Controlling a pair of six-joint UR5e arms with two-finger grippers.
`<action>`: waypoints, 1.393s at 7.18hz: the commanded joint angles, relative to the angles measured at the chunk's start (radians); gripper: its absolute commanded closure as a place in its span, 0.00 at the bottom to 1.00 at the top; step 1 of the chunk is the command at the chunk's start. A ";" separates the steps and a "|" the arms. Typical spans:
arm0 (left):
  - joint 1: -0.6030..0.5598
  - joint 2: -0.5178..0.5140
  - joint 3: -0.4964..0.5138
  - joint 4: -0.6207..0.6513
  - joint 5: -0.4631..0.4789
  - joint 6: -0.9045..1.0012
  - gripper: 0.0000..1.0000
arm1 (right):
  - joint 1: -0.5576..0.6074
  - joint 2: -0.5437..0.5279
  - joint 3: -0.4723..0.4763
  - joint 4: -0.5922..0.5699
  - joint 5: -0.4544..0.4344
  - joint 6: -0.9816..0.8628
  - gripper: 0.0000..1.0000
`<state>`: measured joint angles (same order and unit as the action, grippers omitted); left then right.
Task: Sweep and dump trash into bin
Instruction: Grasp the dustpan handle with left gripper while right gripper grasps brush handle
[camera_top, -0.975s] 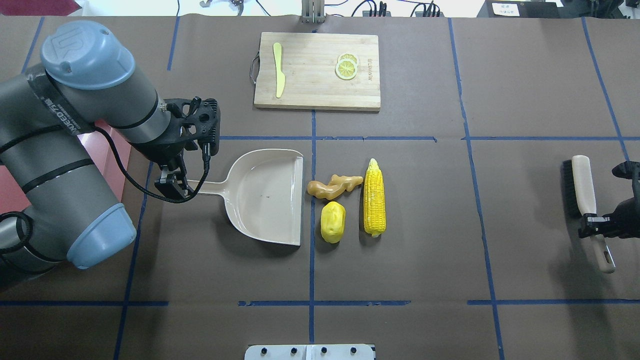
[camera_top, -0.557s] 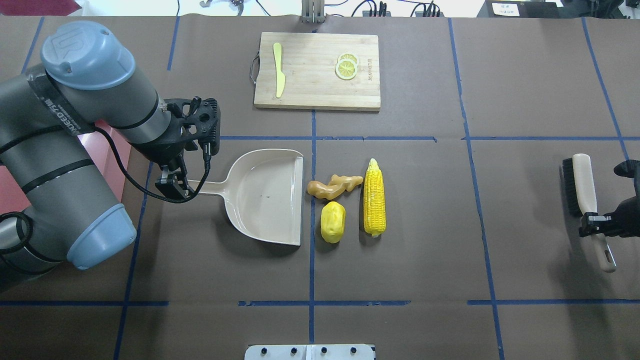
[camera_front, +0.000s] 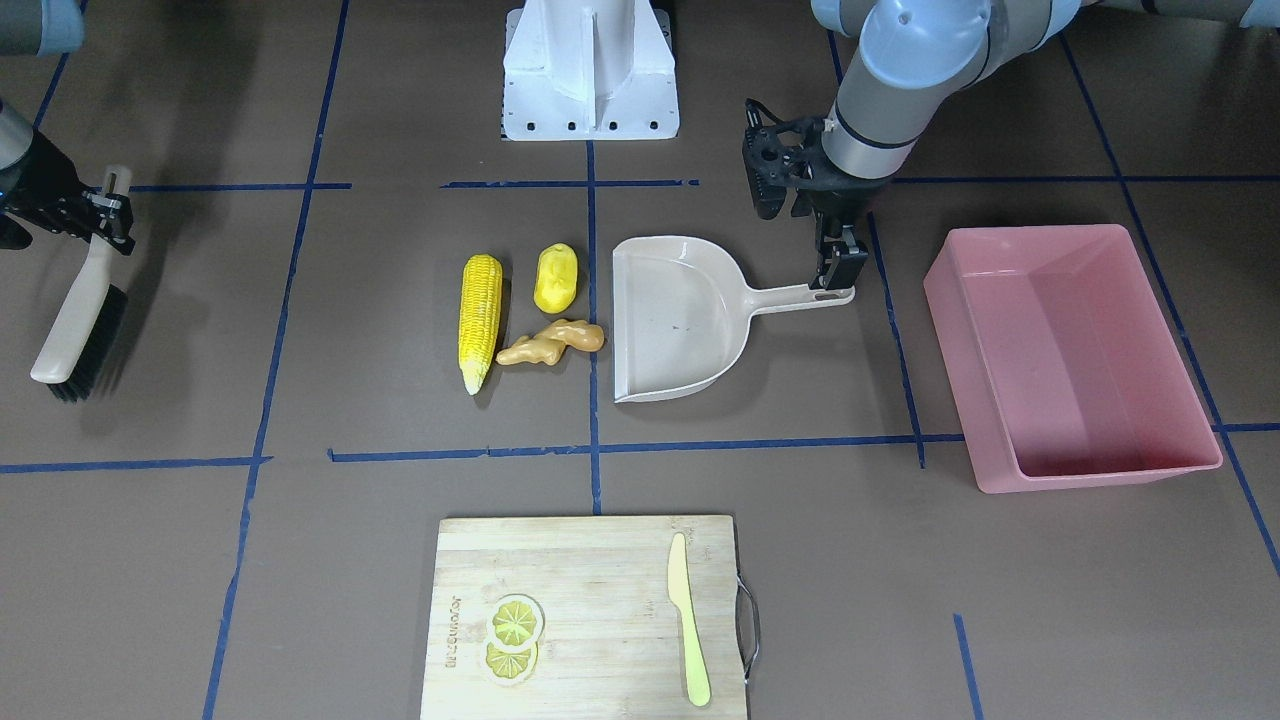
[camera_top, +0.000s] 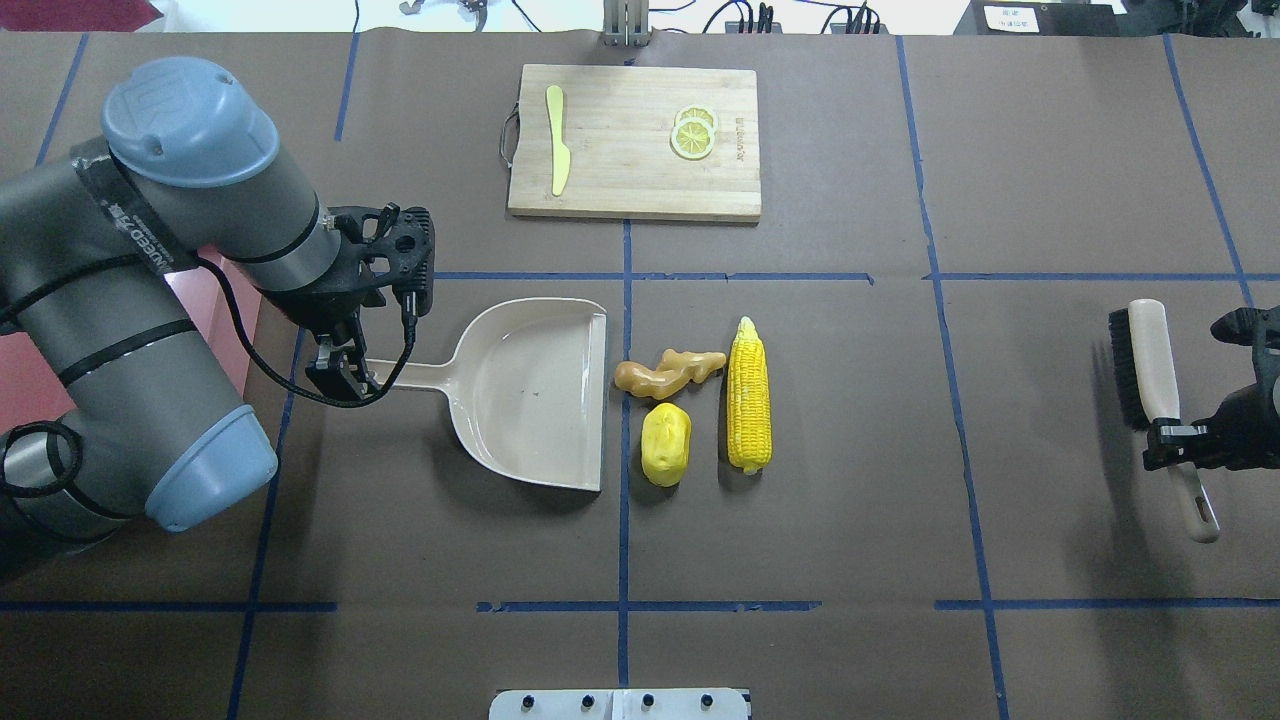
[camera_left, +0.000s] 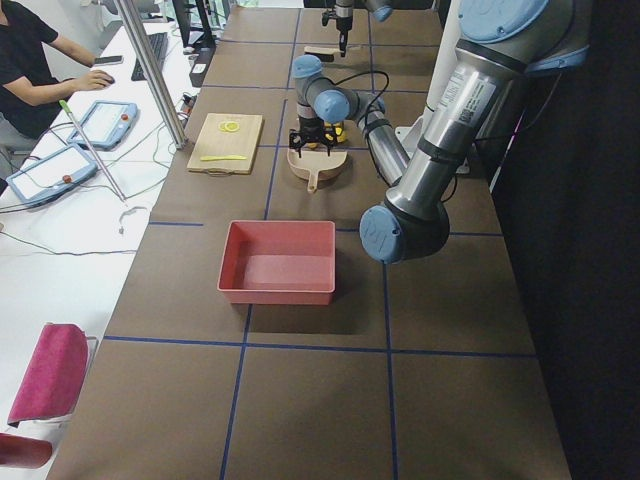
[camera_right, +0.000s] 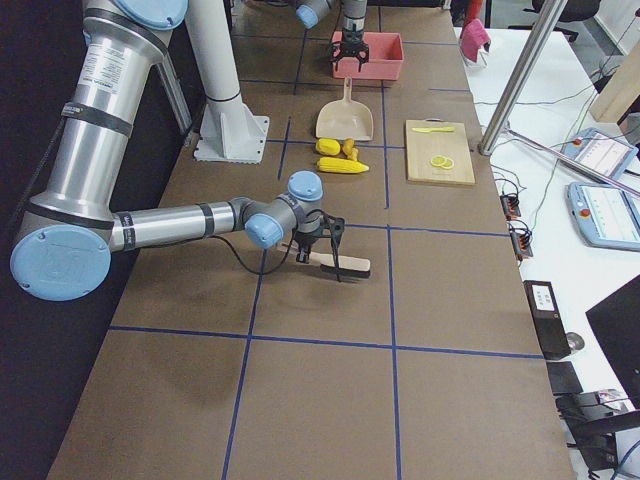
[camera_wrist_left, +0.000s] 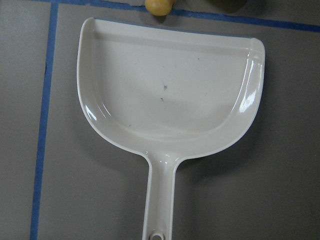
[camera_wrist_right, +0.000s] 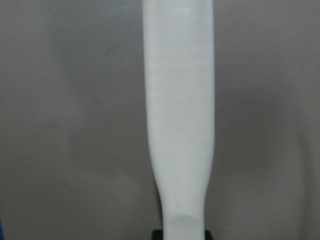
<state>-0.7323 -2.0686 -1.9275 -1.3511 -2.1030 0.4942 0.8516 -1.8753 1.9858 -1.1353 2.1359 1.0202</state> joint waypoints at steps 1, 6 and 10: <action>0.002 -0.001 0.057 -0.035 0.001 0.032 0.04 | 0.000 0.060 0.100 -0.183 -0.002 -0.002 1.00; 0.020 -0.001 0.168 -0.131 0.001 0.030 0.01 | 0.012 0.166 0.125 -0.284 -0.001 0.000 1.00; 0.053 -0.013 0.203 -0.131 0.003 0.021 0.01 | 0.021 0.166 0.140 -0.284 0.002 0.000 1.00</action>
<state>-0.6835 -2.0774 -1.7389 -1.4807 -2.1009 0.5159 0.8693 -1.7079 2.1184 -1.4188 2.1367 1.0191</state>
